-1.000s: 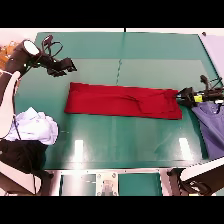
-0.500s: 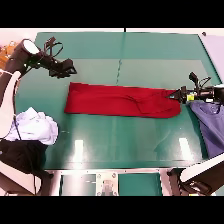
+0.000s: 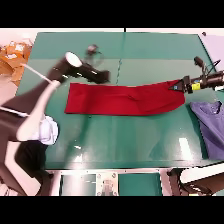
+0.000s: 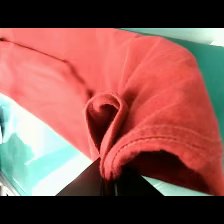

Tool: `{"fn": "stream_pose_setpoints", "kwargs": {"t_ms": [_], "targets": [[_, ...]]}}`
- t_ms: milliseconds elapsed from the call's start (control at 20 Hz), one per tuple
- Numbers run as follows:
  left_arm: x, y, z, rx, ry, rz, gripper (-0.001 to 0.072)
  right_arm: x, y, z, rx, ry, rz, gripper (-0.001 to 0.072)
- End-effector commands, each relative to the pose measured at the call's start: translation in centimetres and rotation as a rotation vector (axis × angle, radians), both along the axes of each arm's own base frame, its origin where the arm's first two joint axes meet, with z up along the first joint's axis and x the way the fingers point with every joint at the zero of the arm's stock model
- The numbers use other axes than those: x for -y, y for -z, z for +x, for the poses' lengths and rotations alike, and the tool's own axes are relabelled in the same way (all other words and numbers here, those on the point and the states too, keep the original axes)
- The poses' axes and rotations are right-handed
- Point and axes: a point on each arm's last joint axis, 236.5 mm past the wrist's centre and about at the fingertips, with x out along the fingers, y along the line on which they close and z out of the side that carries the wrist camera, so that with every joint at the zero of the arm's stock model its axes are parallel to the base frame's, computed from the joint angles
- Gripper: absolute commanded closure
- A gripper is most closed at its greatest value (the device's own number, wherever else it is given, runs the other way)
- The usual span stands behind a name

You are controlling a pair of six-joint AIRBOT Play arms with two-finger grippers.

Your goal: Fold the shirts.

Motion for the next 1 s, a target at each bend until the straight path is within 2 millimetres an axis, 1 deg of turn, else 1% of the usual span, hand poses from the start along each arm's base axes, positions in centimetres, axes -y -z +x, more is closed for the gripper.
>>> {"fn": "stream_pose_setpoints", "kwargs": {"t_ms": [0, 50, 100, 150, 200, 250, 300, 350, 450, 500, 550, 650, 700, 800, 850, 900, 950], "targets": [[10.6, 4.7, -4.4, -0.034, 0.075, -0.103, 0.0684, -2.9, -6.1, -0.7, 0.071, -0.033, -0.057, 0.0692], [12.2, 6.1, -5.4, -0.063, 0.086, -0.116, 0.0683, -4.0, -7.7, -0.7, 0.095, -0.049, -0.066, 0.0692], [13.5, 6.9, -6.1, -0.097, 0.093, -0.139, 0.0684, -5.1, -9.2, -0.9, 0.117, -0.072, -0.073, 0.0692], [14.5, 7.3, -6.7, -0.133, 0.098, -0.167, 0.0684, -6.1, -10.3, -0.9, 0.140, -0.099, -0.080, 0.0692], [15.0, 7.6, -7.0, -0.168, 0.093, -0.192, 0.0684, -7.0, -11.3, -0.8, 0.156, -0.116, -0.084, 0.0692], [15.2, 7.9, -7.3, -0.190, 0.094, -0.201, 0.0683, -7.6, -12.0, -0.8, 0.166, -0.122, -0.085, 0.0692], [14.8, 8.0, -7.5, -0.200, 0.109, -0.195, 0.0684, -8.2, -12.7, -0.6, 0.186, -0.131, -0.090, 0.0692], [14.3, 7.6, -7.7, -0.218, 0.130, -0.197, 0.0684, -8.6, -13.0, -0.6, 0.197, -0.142, -0.092, 0.0692], [12.1, 5.9, -7.4, -0.241, 0.215, -0.210, 0.0685, -9.2, -12.9, -0.7, 0.194, -0.156, -0.100, 0.0692], [10.2, 4.7, -6.7, -0.252, 0.251, -0.208, 0.0685, -9.3, -12.5, -0.8, 0.175, -0.151, -0.116, 0.0692], [7.8, 3.4, -5.6, -0.264, 0.264, -0.187, 0.0685, -9.7, -12.5, -0.9, 0.166, -0.152, -0.117, 0.0692], [0.9, 1.3, -2.1, -0.245, 0.221, -0.054, 0.0685, -11.6, -12.8, -0.4, 0.191, -0.162, -0.107, 0.0692], [-2.8, -0.1, -0.4, -0.212, 0.171, 0.010, 0.0685, -13.1, -12.9, -0.3, 0.197, -0.164, -0.099, 0.0692], [-10.5, -4.0, 3.0, -0.107, 0.046, 0.093, 0.0685, -17.1, -13.1, 0.1, 0.222, -0.180, -0.080, 0.0692], [-14.1, -6.4, 4.3, -0.060, -0.027, 0.109, 0.0684, -19.7, -12.9, 0.5, 0.233, -0.186, -0.065, 0.0692], [-17.3, -8.8, 5.1, -0.016, -0.087, 0.109, 0.0684, -22.3, -12.4, 0.6, 0.231, -0.193, -0.050, 0.0692], [-19.9, -10.8, 5.6, 0.019, -0.138, 0.105, 0.0684, -25.0, -11.5, 0.8, 0.231, -0.205, -0.036, 0.0692]]}}
